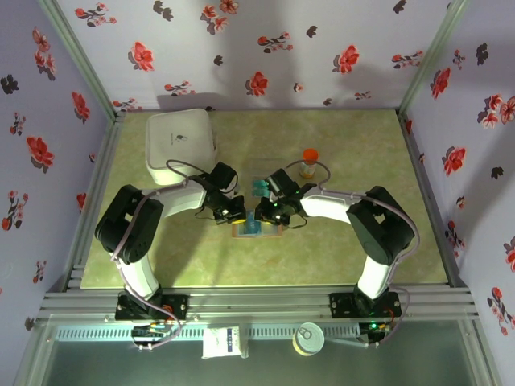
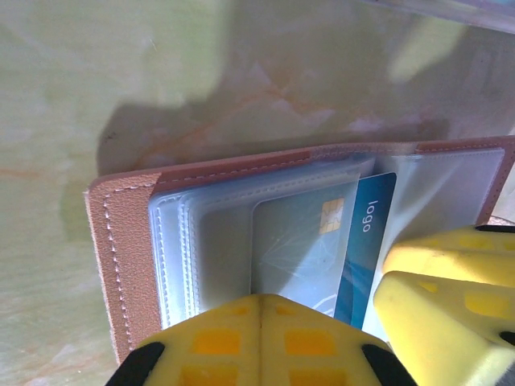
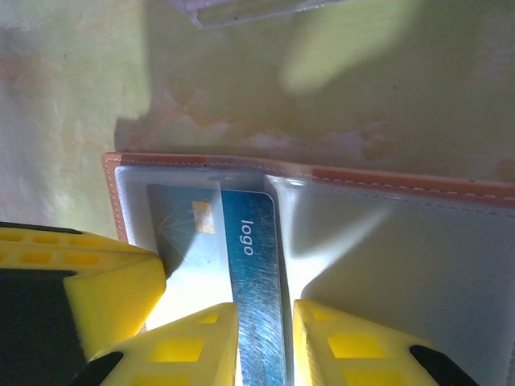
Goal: Take the credit cards out of the card holder
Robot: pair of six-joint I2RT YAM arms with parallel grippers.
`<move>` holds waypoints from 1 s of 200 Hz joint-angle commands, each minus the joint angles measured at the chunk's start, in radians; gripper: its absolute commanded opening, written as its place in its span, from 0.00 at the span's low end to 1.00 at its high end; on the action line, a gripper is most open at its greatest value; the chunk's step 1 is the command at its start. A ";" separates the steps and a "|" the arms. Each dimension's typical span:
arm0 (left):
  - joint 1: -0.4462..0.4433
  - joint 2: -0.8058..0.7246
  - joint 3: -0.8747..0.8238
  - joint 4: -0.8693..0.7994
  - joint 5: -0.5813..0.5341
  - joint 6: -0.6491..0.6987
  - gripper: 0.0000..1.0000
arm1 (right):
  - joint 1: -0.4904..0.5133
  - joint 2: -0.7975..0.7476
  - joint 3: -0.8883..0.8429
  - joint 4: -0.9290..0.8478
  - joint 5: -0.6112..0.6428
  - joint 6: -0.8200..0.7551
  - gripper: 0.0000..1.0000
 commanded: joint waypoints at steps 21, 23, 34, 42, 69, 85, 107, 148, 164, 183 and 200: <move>-0.004 -0.001 0.002 -0.046 -0.026 0.027 0.00 | -0.005 0.021 -0.018 0.047 -0.040 -0.002 0.25; -0.005 -0.002 0.002 -0.046 -0.025 0.027 0.00 | -0.005 0.022 -0.019 0.048 -0.041 -0.002 0.25; -0.003 -0.001 -0.001 -0.046 -0.026 0.029 0.00 | -0.005 0.024 -0.021 0.056 -0.049 0.002 0.26; -0.003 0.000 -0.003 -0.046 -0.027 0.028 0.00 | -0.007 0.026 -0.023 0.066 -0.058 0.004 0.25; -0.003 0.001 -0.004 -0.043 -0.027 0.025 0.00 | -0.009 0.027 -0.037 0.108 -0.082 0.022 0.25; -0.003 0.002 -0.004 -0.040 -0.026 0.023 0.00 | -0.012 0.030 -0.041 0.114 -0.086 0.023 0.25; -0.003 0.001 -0.003 -0.041 -0.026 0.024 0.01 | -0.016 0.040 -0.047 0.114 -0.085 0.025 0.25; -0.003 0.000 -0.004 -0.040 -0.026 0.022 0.01 | -0.019 0.043 -0.060 0.147 -0.108 0.038 0.23; -0.003 0.000 -0.004 -0.039 -0.025 0.020 0.01 | -0.021 0.041 -0.069 0.173 -0.123 0.048 0.23; -0.003 -0.001 -0.004 -0.039 -0.025 0.020 0.01 | -0.026 0.038 -0.084 0.204 -0.140 0.061 0.21; -0.003 -0.003 -0.004 -0.039 -0.025 0.020 0.01 | -0.030 0.032 -0.097 0.229 -0.145 0.070 0.19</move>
